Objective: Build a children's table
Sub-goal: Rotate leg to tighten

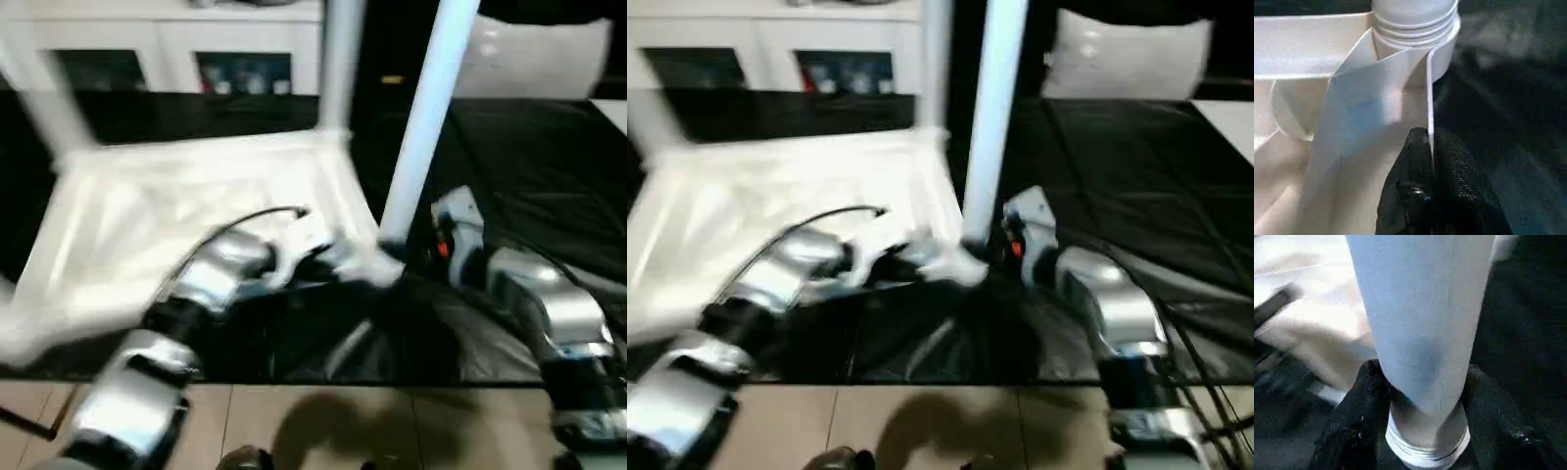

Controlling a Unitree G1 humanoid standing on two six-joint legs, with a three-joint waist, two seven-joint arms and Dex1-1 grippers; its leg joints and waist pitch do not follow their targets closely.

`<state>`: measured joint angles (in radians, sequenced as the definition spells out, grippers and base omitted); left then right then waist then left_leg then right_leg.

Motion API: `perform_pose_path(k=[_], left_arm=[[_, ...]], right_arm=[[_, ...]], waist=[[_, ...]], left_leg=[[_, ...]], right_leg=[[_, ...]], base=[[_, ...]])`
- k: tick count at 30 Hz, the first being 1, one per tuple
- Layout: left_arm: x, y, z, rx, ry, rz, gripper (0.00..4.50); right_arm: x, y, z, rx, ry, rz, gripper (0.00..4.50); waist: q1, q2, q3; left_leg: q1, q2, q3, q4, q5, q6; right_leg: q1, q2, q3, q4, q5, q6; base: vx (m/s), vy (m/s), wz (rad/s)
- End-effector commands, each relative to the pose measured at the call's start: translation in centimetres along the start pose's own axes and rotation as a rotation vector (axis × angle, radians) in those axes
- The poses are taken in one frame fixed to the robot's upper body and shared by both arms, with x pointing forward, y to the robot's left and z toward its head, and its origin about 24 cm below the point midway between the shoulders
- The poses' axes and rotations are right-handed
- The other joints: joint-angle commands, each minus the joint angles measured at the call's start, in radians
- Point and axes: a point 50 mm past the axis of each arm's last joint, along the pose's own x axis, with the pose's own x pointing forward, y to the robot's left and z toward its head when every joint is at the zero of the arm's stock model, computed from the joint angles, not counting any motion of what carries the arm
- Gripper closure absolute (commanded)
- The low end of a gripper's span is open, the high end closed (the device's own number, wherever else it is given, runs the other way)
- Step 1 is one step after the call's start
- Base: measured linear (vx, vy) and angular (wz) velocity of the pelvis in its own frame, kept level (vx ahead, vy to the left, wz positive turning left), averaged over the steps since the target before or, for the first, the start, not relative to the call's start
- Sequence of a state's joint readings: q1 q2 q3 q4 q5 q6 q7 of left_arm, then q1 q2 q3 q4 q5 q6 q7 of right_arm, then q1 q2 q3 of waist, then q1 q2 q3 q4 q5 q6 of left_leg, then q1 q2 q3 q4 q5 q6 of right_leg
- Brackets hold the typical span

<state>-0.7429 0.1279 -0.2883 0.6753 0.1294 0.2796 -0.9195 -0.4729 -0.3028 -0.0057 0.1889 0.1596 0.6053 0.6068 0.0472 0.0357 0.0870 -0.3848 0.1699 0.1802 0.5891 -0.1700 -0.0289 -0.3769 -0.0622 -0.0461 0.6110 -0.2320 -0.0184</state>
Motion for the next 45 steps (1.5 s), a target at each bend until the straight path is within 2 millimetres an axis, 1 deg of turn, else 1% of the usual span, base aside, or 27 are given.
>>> perform_pose_path(k=[1,2,3,4,5,7,9,10,12,13,14,15,17,19,22,24,28,31,32,33,35,36,38,39,41,42,45], left_arm=[[1.6,-1.1,1.9,-0.001,-0.051,0.020,4.50],[2.1,-1.2,2.3,-0.012,-0.056,0.049,4.50],[2.3,-1.2,2.6,-0.015,-0.059,0.070,4.50],[2.4,-1.2,2.7,-0.015,-0.060,0.073,4.50],[2.6,-1.3,2.9,-0.017,-0.061,0.089,4.50],[2.8,-1.3,3.3,-0.020,-0.063,0.110,4.50],[2.7,-1.3,3.4,-0.016,-0.059,0.122,4.50],[2.5,-1.2,3.3,-0.012,-0.052,0.125,4.50],[2.4,-1.1,3.2,-0.005,-0.048,0.123,4.50],[2.3,-1.0,3.0,-0.001,-0.044,0.128,4.50],[2.1,-0.9,2.8,0.015,-0.046,0.129,4.50],[1.7,-0.6,2.4,0.019,-0.039,0.127,4.50],[1.5,-0.5,2.2,0.047,-0.040,0.110,4.50],[0.9,-0.1,1.4,0.066,-0.026,0.088,4.50],[0.2,0.1,0.8,0.123,-0.024,0.043,4.50],[-0.2,0.3,0.3,0.153,-0.004,0.024,4.50],[-1.1,0.2,0.0,0.212,-0.019,-0.088,4.50],[-1.7,-0.3,-0.5,0.284,-0.036,-0.207,4.50],[-1.9,-0.3,-0.8,0.290,-0.024,-0.225,4.50],[-2.1,-0.4,-1.0,0.311,-0.012,-0.266,4.50],[-2.2,-0.5,-1.1,0.323,-0.016,-0.295,4.50],[-2.3,-0.5,-1.1,0.326,-0.019,-0.304,4.50],[-2.4,-0.8,-1.0,0.338,-0.028,-0.353,4.50],[-2.6,-1.0,-1.0,0.352,-0.033,-0.389,4.50],[-2.8,-1.4,-1.0,0.383,-0.031,-0.442,4.50],[-2.9,-1.5,-1.2,0.400,-0.021,-0.461,4.50],[-3.2,-1.6,-1.6,0.433,0.006,-0.498,4.50]], right_arm=[[1.7,1.2,-2.2,0.065,0.104,-0.048,2.59],[2.0,1.2,-2.2,0.069,0.106,-0.085,2.59],[2.2,1.2,-2.2,0.070,0.105,-0.116,2.59],[2.2,1.2,-2.2,0.072,0.104,-0.122,2.59],[2.4,1.1,-2.1,0.082,0.099,-0.152,2.59],[2.4,1.1,-1.9,0.084,0.084,-0.178,2.59],[2.3,1.0,-1.6,0.075,0.045,-0.172,2.04],[2.1,0.9,-1.4,0.065,0.020,-0.164,1.90],[2.0,0.8,-1.4,0.065,0.007,-0.162,1.90],[1.9,0.6,-1.3,0.074,-0.015,-0.158,1.70],[1.6,0.6,-1.1,0.082,-0.045,-0.133,1.56],[1.2,0.6,-1.0,0.079,-0.062,-0.097,1.48],[0.9,0.5,-0.9,0.071,-0.065,-0.086,1.43],[0.0,-0.2,-0.9,0.051,-0.071,-0.073,1.05],[-1.1,-1.0,-1.0,0.001,-0.065,-0.013,0.99],[-1.9,-1.4,-1.0,-0.033,-0.061,0.029,0.72],[-3.4,-2.1,-0.8,-0.094,-0.061,0.123,0.38],[-4.4,-1.9,-0.7,-0.159,-0.053,0.242,0.14],[-4.6,-1.9,-0.8,-0.178,-0.036,0.268,0.14],[-5.1,-1.6,-1.1,-0.203,0.003,0.345,0.14],[-5.4,-1.5,-1.3,-0.217,0.025,0.399,0.14],[-5.4,-1.4,-1.3,-0.221,0.028,0.411,0.14],[-5.6,-1.3,-1.3,-0.228,0.035,0.464,0.14],[-5.6,-1.2,-1.3,-0.230,0.033,0.498,0.41],[-5.6,-1.2,-1.2,-0.222,0.021,0.535,0.41],[-5.6,-1.3,-1.2,-0.221,0.021,0.551,0.48],[-5.6,-0.9,-1.2,-0.190,0.024,0.620,0.84]], waist=[[0.003,-0.011,-0.049],[0.000,-0.012,-0.050],[0.001,-0.015,-0.050],[0.002,-0.017,-0.049],[0.006,-0.015,-0.049],[0.008,-0.015,-0.051],[0.013,-0.013,-0.054],[0.014,-0.014,-0.054],[0.015,-0.013,-0.056],[0.017,-0.010,-0.058],[0.018,-0.011,-0.059],[0.019,-0.008,-0.057],[0.018,-0.011,-0.057],[0.019,-0.011,-0.057],[0.019,-0.008,-0.053],[0.021,-0.011,-0.054],[0.021,-0.009,-0.056],[0.029,-0.008,-0.060],[0.034,-0.007,-0.061],[0.040,-0.011,-0.064],[0.048,-0.011,-0.064],[0.050,-0.011,-0.063],[0.052,-0.016,-0.065],[0.054,-0.014,-0.064],[0.058,-0.016,-0.067],[0.059,-0.015,-0.067],[0.064,-0.018,-0.067]], left_leg=[[0.022,0.064,-0.039,-0.093,-0.297,-0.020],[0.023,0.062,-0.034,-0.090,-0.281,-0.011],[0.025,0.059,-0.032,-0.087,-0.275,0.000],[0.024,0.058,-0.031,-0.086,-0.269,0.007],[0.023,0.058,-0.030,-0.086,-0.259,0.019],[0.021,0.060,-0.029,-0.086,-0.233,0.028],[0.019,0.060,-0.029,-0.085,-0.207,0.037],[0.018,0.060,-0.028,-0.085,-0.199,0.039],[0.017,0.061,-0.028,-0.083,-0.176,0.049],[0.016,0.060,-0.027,-0.081,-0.156,0.056],[0.015,0.061,-0.026,-0.080,-0.140,0.067],[0.014,0.061,-0.026,-0.080,-0.141,0.077],[0.013,0.061,-0.027,-0.080,-0.133,0.089],[0.013,0.061,-0.026,-0.078,-0.134,0.096],[0.013,0.062,-0.026,-0.080,-0.154,0.093],[0.013,0.063,-0.026,-0.079,-0.160,0.094],[0.013,0.064,-0.024,-0.076,-0.123,0.109],[0.012,0.068,-0.023,-0.071,-0.095,0.136],[0.013,0.070,-0.022,-0.068,-0.080,0.148],[0.015,0.070,-0.019,-0.065,-0.067,0.160],[0.013,0.072,-0.019,-0.064,-0.063,0.170],[0.013,0.072,-0.019,-0.064,-0.066,0.170],[0.012,0.073,-0.019,-0.064,-0.072,0.167],[0.013,0.074,-0.019,-0.064,-0.074,0.164],[0.014,0.075,-0.019,-0.063,-0.078,0.165],[0.014,0.075,-0.019,-0.063,-0.076,0.163],[0.014,0.075,-0.019,-0.062,-0.085,0.156]], right_leg=[[0.021,-0.098,0.050,-0.095,-0.300,-0.185],[0.019,-0.096,0.051,-0.094,-0.255,-0.200],[0.018,-0.096,0.052,-0.097,-0.262,-0.202],[0.019,-0.097,0.053,-0.099,-0.272,-0.197],[0.019,-0.099,0.055,-0.103,-0.286,-0.189],[0.020,-0.097,0.054,-0.101,-0.258,-0.183],[0.023,-0.097,0.053,-0.096,-0.200,-0.189],[0.025,-0.096,0.053,-0.095,-0.183,-0.192],[0.027,-0.096,0.052,-0.090,-0.132,-0.205],[0.029,-0.095,0.051,-0.087,-0.092,-0.215],[0.030,-0.094,0.050,-0.083,-0.054,-0.222],[0.030,-0.094,0.049,-0.083,-0.038,-0.227],[0.033,-0.094,0.047,-0.081,-0.015,-0.233],[0.035,-0.095,0.047,-0.082,-0.020,-0.234],[0.035,-0.095,0.047,-0.086,-0.053,-0.233],[0.037,-0.096,0.046,-0.086,-0.063,-0.231],[0.036,-0.094,0.045,-0.078,-0.018,-0.248],[0.040,-0.095,0.043,-0.069,0.055,-0.264],[0.037,-0.094,0.042,-0.065,0.090,-0.270],[0.037,-0.092,0.041,-0.062,0.116,-0.274],[0.037,-0.096,0.040,-0.059,0.122,-0.279],[0.037,-0.098,0.039,-0.059,0.114,-0.280],[0.038,-0.100,0.039,-0.059,0.086,-0.281],[0.034,-0.098,0.039,-0.061,0.061,-0.282],[0.036,-0.100,0.040,-0.061,0.047,-0.283],[0.035,-0.100,0.039,-0.059,0.046,-0.285],[0.034,-0.100,0.039,-0.059,0.021,-0.281]], base=[[0.000,0.000,0.00],[0.000,0.000,0.00],[0.000,0.000,0.00],[0.000,0.000,0.00],[0.000,0.000,0.00],[0.000,0.000,0.00],[0.000,0.000,0.00],[0.000,0.000,0.00],[0.000,0.000,0.00],[0.000,0.000,0.00],[0.000,0.000,0.00],[0.000,0.000,0.00],[0.000,0.000,0.00],[0.000,0.000,0.00],[0.000,0.000,0.00],[0.000,0.000,0.00],[0.000,0.000,0.00],[0.000,0.000,0.00],[0.000,0.000,0.00],[0.000,0.000,0.00],[0.000,0.000,0.00],[0.000,0.000,0.00],[0.000,0.000,0.00],[0.000,0.000,0.00],[0.000,0.000,0.00],[0.000,0.000,0.00],[0.000,0.000,0.00]])
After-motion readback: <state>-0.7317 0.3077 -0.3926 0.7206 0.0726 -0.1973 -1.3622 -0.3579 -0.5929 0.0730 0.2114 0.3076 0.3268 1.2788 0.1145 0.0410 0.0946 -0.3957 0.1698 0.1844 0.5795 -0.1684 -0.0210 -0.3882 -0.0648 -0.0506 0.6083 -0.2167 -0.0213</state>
